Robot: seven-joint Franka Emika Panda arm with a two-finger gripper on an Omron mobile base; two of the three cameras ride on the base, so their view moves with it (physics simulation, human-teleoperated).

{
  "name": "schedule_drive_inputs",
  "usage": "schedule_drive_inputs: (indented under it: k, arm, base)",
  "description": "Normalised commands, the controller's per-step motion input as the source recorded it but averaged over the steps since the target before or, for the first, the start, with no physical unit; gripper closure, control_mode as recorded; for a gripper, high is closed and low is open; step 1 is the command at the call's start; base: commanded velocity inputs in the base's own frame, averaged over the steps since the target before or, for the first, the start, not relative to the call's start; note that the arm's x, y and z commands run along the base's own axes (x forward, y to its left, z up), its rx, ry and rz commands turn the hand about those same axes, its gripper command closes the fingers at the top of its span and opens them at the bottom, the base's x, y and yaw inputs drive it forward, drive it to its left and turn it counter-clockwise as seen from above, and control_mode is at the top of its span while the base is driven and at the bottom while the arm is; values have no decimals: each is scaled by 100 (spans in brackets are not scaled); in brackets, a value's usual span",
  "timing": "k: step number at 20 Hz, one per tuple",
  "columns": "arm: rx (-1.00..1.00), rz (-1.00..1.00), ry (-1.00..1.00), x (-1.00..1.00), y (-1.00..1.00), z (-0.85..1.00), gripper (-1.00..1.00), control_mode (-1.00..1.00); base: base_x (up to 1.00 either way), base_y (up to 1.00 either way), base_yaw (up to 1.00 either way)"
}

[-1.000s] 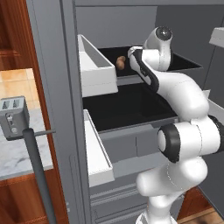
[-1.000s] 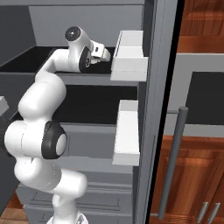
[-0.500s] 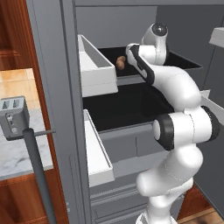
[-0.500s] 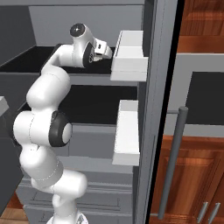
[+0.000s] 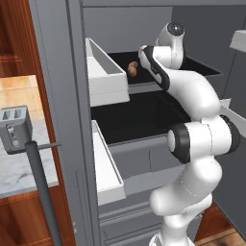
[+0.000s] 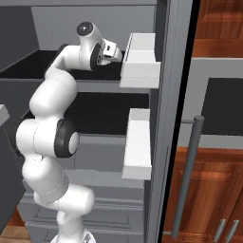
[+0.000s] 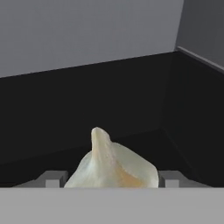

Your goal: Gather the potato and garlic from the fridge and place them on a tray on the dining counter. Then gather the steak and chicken drumstick from the fridge and place them on the other tray.

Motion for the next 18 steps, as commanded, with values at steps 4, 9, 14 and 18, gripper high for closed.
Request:
schedule_drive_inputs:
  k: [4, 9, 14, 18]
  arm:
    - [-4, 0, -23, -54, 0, -6, 100, -100]
    - [-7, 0, -10, -100, 0, 0, 100, -100]
    - [1, 0, 8, -100, 0, 34, 100, -100]
    - [0, 0, 10, -100, 6, 25, 100, -100]
  base:
    - [0, 0, 0]
    - [0, 0, 0]
    - [0, 0, 0]
    - [0, 0, 0]
